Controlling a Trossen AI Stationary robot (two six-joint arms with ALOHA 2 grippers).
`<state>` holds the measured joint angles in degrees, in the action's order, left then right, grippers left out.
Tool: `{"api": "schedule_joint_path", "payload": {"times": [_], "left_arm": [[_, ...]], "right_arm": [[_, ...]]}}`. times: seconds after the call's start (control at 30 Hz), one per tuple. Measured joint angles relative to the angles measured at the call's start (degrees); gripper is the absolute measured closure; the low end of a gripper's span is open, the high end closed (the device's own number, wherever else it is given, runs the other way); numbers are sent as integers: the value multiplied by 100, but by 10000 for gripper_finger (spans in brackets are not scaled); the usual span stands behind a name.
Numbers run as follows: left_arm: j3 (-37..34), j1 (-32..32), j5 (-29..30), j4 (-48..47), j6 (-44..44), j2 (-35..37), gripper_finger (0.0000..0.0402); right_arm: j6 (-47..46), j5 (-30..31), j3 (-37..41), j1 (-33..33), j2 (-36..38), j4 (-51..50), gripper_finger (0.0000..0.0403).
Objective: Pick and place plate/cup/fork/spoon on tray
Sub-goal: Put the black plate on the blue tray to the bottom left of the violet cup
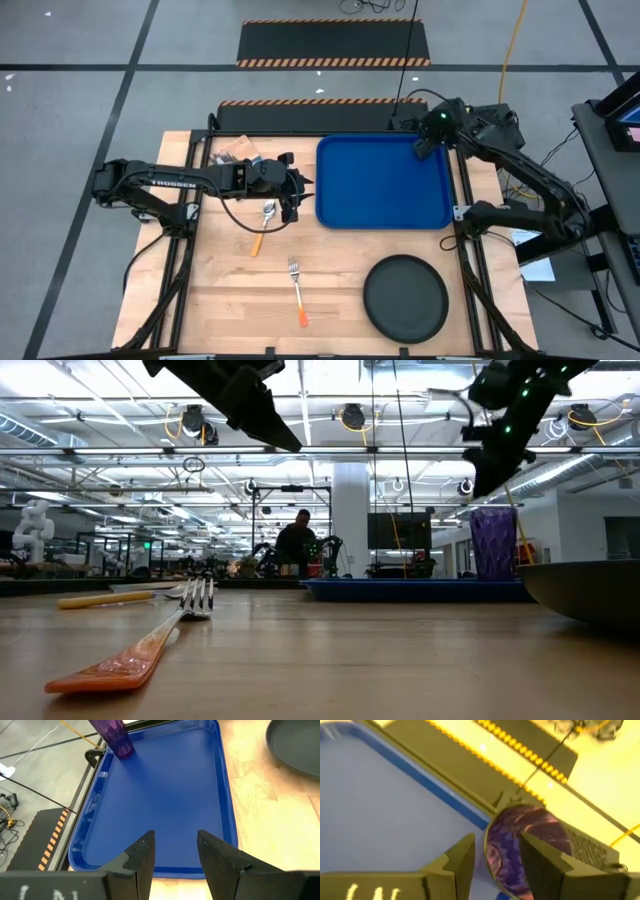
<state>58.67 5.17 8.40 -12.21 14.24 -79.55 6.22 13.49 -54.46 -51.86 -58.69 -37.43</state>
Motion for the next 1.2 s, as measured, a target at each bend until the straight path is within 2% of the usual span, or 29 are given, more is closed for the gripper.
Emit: {"api": "schedule_joint_path", "payload": {"times": [0.17, 0.4, 0.57, 0.73, 1.0, 1.2], "left_arm": [[0, -2, -101, 68, -11, 0, 252], [0, -103, -105, 353, -245, 0, 252], [0, -462, -91, 376, -135, 0, 252], [141, -1200, 662, 385, 223, -9, 252], [382, -2229, 1225, 465, 208, -7, 252], [382, -2471, 1274, 479, -231, -7, 252]], "right_arm": [[-503, -99, 0, 512, 747, 0, 250], [-1726, -1200, -2, 1499, 1578, 92, 250], [-2633, -1475, -2, 2494, 1776, 89, 250], [-3342, -1363, 275, 3865, 1746, 554, 250], [-3907, -1336, 1502, 6035, 1414, 2742, 250], [-4283, -397, 1840, 7316, 561, 3294, 250]]}}
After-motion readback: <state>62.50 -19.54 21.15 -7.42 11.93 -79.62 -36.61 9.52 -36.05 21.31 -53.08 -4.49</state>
